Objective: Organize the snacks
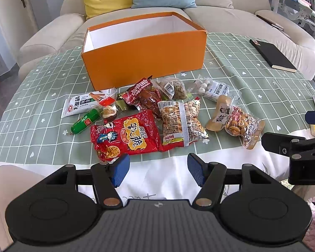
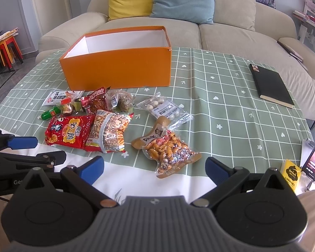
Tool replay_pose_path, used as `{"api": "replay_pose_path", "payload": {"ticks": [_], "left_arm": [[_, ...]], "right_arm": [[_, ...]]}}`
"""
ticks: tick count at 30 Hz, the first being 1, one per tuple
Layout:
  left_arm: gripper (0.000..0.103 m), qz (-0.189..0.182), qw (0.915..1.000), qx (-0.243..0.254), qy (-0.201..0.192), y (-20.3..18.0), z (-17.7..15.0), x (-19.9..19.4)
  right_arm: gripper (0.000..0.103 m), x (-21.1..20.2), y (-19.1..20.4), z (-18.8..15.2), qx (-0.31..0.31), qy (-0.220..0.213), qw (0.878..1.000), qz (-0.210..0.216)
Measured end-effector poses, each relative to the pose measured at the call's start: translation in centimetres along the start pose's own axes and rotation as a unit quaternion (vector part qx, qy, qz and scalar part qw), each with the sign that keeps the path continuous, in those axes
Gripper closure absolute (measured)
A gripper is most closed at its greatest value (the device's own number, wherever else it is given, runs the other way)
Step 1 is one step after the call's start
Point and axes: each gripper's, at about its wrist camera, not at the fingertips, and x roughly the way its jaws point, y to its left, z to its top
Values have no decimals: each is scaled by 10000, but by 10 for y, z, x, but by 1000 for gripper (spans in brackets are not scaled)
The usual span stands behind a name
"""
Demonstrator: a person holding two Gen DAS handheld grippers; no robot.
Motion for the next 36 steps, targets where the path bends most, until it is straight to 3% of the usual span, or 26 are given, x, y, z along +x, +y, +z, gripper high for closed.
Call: {"api": "replay_pose_path", "payload": {"ticks": [28,36], "left_arm": [[29,-130,9999,-11,90,-2,1,2],[46,-630,9974,-312,125,7,1,10]], "right_arm": [[4,5,-1,4,37,148,9999,-45],[4,22,-12,1,10,-69,9996,-275]]}}
